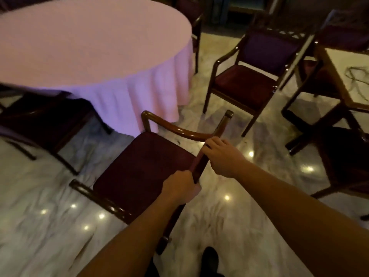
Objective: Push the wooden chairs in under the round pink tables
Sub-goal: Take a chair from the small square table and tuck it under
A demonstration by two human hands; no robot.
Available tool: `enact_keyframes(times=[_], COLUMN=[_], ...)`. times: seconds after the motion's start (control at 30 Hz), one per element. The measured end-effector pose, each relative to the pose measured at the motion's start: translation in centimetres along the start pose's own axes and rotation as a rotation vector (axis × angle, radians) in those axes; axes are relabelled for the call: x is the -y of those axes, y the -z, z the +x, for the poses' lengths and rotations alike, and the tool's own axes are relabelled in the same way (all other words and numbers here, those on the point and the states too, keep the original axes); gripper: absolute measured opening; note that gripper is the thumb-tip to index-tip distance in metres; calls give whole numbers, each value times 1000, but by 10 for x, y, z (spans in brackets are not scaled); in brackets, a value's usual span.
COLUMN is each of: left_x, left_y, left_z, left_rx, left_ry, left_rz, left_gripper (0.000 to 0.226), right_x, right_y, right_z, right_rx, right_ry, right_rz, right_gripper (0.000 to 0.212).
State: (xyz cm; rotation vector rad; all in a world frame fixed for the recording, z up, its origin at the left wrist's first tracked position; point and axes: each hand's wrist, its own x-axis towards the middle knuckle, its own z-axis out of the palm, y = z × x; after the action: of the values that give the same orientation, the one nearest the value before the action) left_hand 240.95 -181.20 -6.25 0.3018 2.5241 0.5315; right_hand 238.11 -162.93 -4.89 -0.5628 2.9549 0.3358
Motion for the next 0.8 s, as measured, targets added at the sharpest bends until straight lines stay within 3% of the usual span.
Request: enact_keyframes(times=[0.17,0.43,0.6,0.8], left_x=[-13,-20,-13,-1], left_y=[-11,-28,-29,-25], left_z=[-22,-31,-27,-28], left_rx=[-109,-218,-271,-263], left_ry=[142,316,282,225], left_rz=[29,94,145,202], left_gripper=[43,29,28,32], right_x=[-4,-17,-28,-29], right_y=[11,2,0,7], right_z=[19,37,48,44], right_rx=[51,97,113,136], right_ry=[117,132,168,236], right_rz=[-107,-119,-184,-135], right_gripper=[42,18,10,19])
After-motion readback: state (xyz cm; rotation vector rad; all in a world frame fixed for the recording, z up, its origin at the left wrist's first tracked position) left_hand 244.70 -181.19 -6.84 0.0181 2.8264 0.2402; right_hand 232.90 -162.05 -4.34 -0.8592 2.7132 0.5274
